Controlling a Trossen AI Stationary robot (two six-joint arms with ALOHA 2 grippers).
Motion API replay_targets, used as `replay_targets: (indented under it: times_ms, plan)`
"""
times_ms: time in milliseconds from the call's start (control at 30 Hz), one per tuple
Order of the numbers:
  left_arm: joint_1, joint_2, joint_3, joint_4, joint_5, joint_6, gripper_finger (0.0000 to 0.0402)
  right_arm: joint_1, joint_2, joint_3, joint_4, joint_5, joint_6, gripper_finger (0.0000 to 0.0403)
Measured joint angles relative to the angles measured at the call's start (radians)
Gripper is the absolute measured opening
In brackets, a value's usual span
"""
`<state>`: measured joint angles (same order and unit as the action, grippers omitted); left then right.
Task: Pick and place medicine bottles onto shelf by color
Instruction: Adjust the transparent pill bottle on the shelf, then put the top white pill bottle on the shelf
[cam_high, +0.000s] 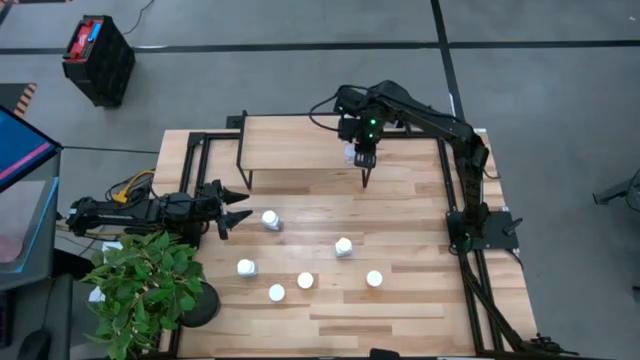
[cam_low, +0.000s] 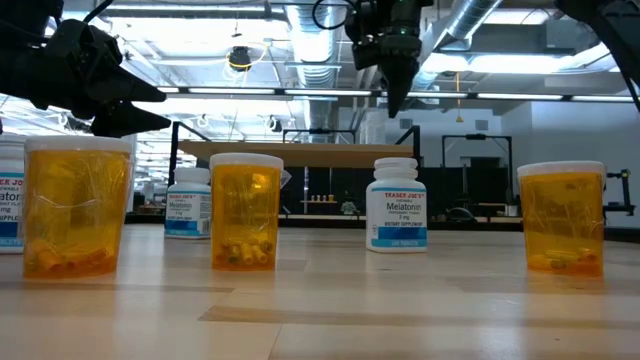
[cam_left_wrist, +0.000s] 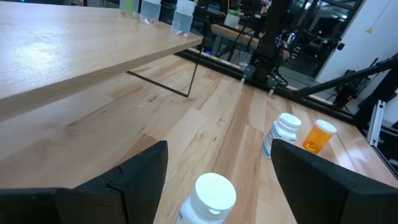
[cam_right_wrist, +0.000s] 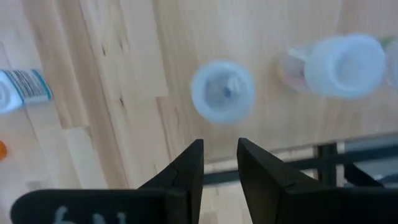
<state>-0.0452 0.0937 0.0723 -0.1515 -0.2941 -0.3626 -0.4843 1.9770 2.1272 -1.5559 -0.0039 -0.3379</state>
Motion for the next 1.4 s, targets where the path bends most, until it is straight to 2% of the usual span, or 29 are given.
replay_targets:
  times_ms: [233,400,567,767,833,933,1000,1100,1267,1400]
  plan:
    - [0.000,0.000,0.000,0.000,0.000,0.000,0.0273,0.015,-0.048,0.027,-0.016,0.008,0.051,0.0118]
    - [0.000,0.000,0.000,0.000,0.000,0.002,0.0273,0.055,-0.197,-0.046,-0.013,-0.050,0.088,0.0118]
    - [0.000,0.000,0.000,0.001,0.001,0.023,0.0273,0.152,-0.427,-0.257,0.032,-0.093,0.229,0.0118]
    - [0.000,0.000,0.002,0.003,0.019,0.013,0.0273,0.367,-0.662,-0.558,0.185,-0.097,0.392,0.0118]
    - [0.000,0.005,0.037,-0.063,0.027,0.013,0.0273,0.453,-0.721,-0.639,0.226,-0.094,0.453,0.0118]
    - [0.000,0.041,0.157,-0.190,0.028,-0.002,0.0273,0.580,-0.792,-0.744,0.311,-0.047,0.555,0.0118]
    - [0.000,0.109,0.236,-0.283,0.029,-0.001,0.0273,0.658,-0.828,-0.799,0.361,-0.007,0.606,0.0118]
    - [0.000,0.276,0.350,-0.336,0.029,0.067,0.0273,0.757,-0.866,-0.865,0.454,0.042,0.652,0.0118]
    - [0.000,0.637,0.547,-0.457,0.028,0.186,0.0273,0.876,-0.888,-0.922,0.574,0.080,0.661,0.0118]
    - [0.000,0.922,0.734,-0.628,0.054,0.250,0.0273,0.936,-0.893,-0.922,0.579,0.164,0.667,0.0118]
